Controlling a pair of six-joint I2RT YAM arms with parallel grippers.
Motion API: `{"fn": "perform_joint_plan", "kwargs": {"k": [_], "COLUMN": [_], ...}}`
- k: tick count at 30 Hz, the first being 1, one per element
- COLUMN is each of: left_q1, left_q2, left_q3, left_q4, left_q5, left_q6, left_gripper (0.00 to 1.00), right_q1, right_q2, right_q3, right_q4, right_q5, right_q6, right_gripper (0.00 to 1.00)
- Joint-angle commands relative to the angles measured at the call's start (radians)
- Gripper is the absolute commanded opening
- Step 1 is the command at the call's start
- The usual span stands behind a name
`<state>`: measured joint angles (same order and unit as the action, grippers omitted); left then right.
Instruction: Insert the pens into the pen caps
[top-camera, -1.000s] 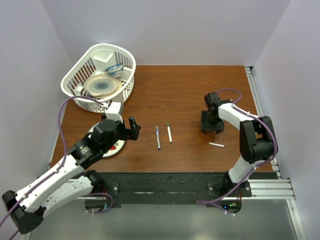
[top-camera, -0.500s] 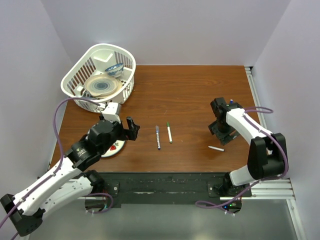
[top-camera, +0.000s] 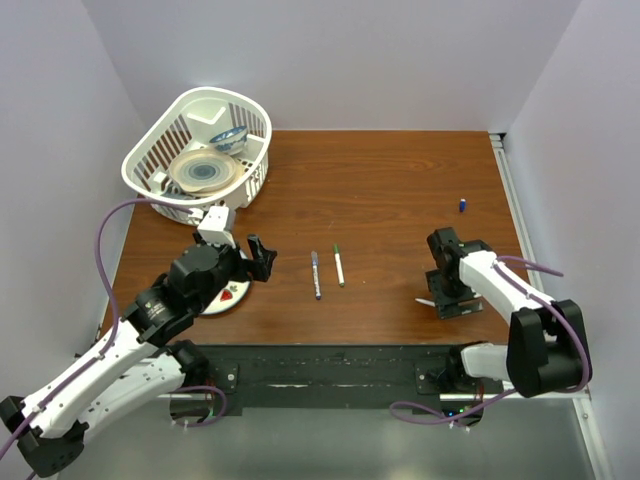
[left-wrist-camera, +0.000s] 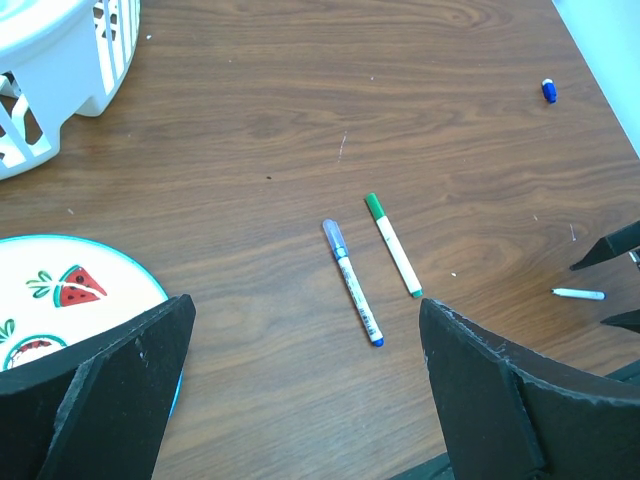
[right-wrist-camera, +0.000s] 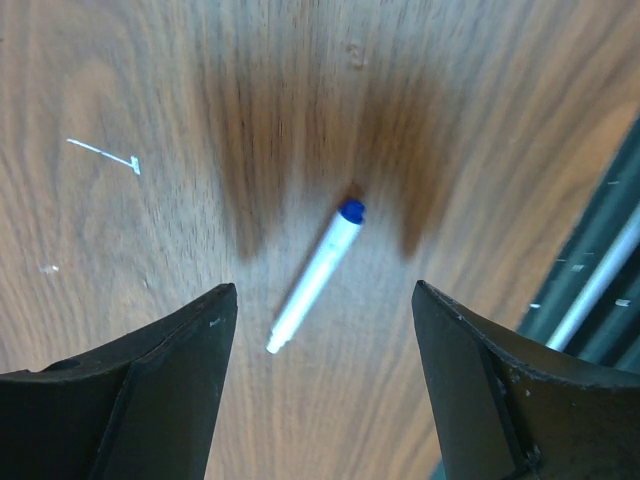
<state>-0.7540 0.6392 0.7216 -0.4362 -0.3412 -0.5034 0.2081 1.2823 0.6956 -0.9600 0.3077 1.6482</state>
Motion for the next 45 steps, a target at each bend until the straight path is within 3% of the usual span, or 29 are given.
{"fn": "perform_joint_plan", "kwargs": {"k": [1,3,9,13,14,15,18,21,24,25,27,31,34,39,45], "left_q1": [-0.001,-0.001,0.001,-0.001,-0.001,0.001,0.001,0.001,0.001,0.001,0.001,0.001,-0.001,-0.001,0.001], "left_q2": [-0.010,-0.009,0.000,0.007,0.010,0.011,0.020,0.031,0.036,0.034,0.033,0.028,0.020,0.025,-0.001], "left_q3": [-0.002,-0.002,-0.002,-0.005,-0.005,-0.007,-0.010,-0.008,-0.007,-0.007,-0.007,-0.007,-0.019,-0.013,-0.010], "left_q4": [0.020,0.017,0.025,0.031,0.033,0.037,0.042,0.044,0.042,0.044,0.047,0.053,0.068,0.058,0.065], "left_q5": [-0.018,-0.019,-0.013,-0.005,-0.004,-0.001,0.010,0.014,0.013,0.013,0.010,0.010,0.031,0.090,0.099], "left_q6": [0.025,0.028,0.029,0.029,0.031,0.031,0.031,0.031,0.034,0.035,0.037,0.043,0.066,0.126,0.158], "left_gripper": [0.99,1.00,0.99,0.98,0.98,0.98,0.97,0.97,0.97,0.97,0.97,0.96,0.96,0.95,0.94], "right_q1": [-0.004,-0.004,-0.003,-0.004,-0.004,-0.004,-0.004,-0.003,0.033,0.042,0.089,0.181,0.209,0.223,0.296], "right_q2": [0.021,0.043,0.069,0.098,0.118,0.133,0.199,0.285,0.382,0.411,0.493,0.586,0.566,0.503,0.609], "right_q3": [-0.037,-0.044,-0.080,-0.093,-0.088,-0.085,-0.048,0.019,0.083,0.131,0.183,0.379,0.435,0.413,0.449], "right_q4": [0.104,0.127,0.197,0.254,0.267,0.280,0.354,0.450,0.631,0.650,0.664,0.492,0.431,0.481,0.366], "right_q5": [0.017,0.030,0.031,0.044,0.045,0.047,0.047,-0.004,-0.159,-0.220,-0.303,-0.161,-0.117,-0.369,-0.438], "right_q6": [0.093,0.093,0.085,0.026,0.012,-0.007,-0.140,-0.382,-0.753,-0.910,-1.052,-1.264,-1.344,-1.580,-1.831], "right_gripper": [0.74,0.73,0.56,0.37,0.25,0.22,0.20,0.19,0.00,0.00,0.00,0.00,0.00,0.00,0.00]}}
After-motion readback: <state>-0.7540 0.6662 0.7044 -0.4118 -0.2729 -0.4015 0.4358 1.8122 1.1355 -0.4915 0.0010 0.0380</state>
